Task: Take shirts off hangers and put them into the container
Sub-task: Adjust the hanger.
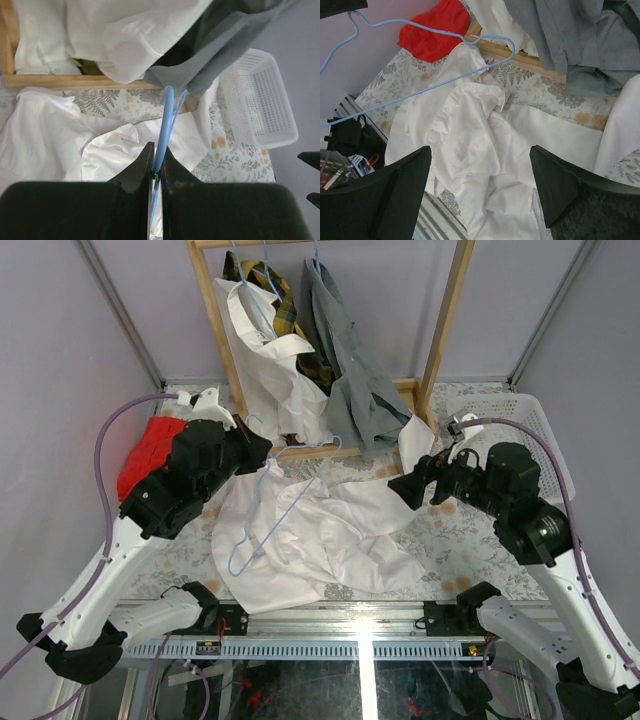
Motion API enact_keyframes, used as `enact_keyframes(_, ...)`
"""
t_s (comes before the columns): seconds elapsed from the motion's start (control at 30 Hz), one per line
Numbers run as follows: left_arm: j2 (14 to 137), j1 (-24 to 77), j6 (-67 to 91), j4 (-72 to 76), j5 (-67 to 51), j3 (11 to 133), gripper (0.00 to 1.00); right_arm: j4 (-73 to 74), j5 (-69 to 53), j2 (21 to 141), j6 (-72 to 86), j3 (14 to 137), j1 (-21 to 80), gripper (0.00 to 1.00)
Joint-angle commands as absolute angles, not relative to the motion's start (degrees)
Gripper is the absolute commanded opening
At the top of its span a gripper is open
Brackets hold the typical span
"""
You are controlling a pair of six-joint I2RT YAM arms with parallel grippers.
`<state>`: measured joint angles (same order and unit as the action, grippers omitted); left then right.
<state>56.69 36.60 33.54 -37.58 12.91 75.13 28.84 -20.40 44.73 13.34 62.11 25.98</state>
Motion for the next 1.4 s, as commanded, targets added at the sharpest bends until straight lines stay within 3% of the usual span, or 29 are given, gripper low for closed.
enact_keyframes(0.0, 58.17, 36.78, 38.95, -41.92, 20.70, 77.93, 0.00, 25.63, -13.20, 49.07, 20.66, 63.33, 33.73, 0.86)
enact_keyframes(0.17, 61.21, 44.58, 40.46, -47.20, 33.33, 79.72, 0.00, 28.86, 10.67, 60.14, 19.65, 70.01, 55.35, 0.88)
enact_keyframes(0.27, 63.23, 48.88, 43.56, -49.99, 43.38, 80.42, 0.00, 26.61, 21.04, 65.35, 24.11, 72.68, 62.53, 0.92)
enact_keyframes(0.4, 67.19, 50.79, 49.98, -53.84, 47.11, 82.84, 0.00, 15.83, 30.82, 66.91, 28.73, 69.36, 70.75, 0.94)
enact_keyframes(0.5, 69.17, 52.98, 51.96, -55.14, 50.35, 83.59, 0.00, 8.52, 32.93, 65.53, 32.74, 64.98, 75.11, 0.97)
enact_keyframes(0.7, 70.82, 54.18, 55.95, -56.95, 56.17, 83.42, 0.00, 8.69, 30.03, 67.55, 34.03, 66.88, 81.94, 0.98)
enact_keyframes(0.93, 74.28, 54.25, 56.45, -57.39, 57.94, 85.45, 0.00, 3.39, 35.77, 71.45, 27.08, 66.50, 89.99, 0.96)
enact_keyframes(1.03, 74.92, 54.18, 56.52, -57.91, 59.49, 85.76, 0.00, 1.99, 44.03, 72.18, 26.07, 65.08, 92.59, 0.95)
enact_keyframes(1.27, 75.86, 54.19, 56.70, -58.05, 60.31, 87.14, 0.00, -4.94, 45.99, 77.51, 21.92, 62.84, 94.06, 0.84)
enact_keyframes(1.37, 75.95, 54.22, 56.98, -58.08, 60.22, 87.20, 0.00, -10.68, 47.79, 79.41, 17.64, 61.55, 95.48, 0.71)
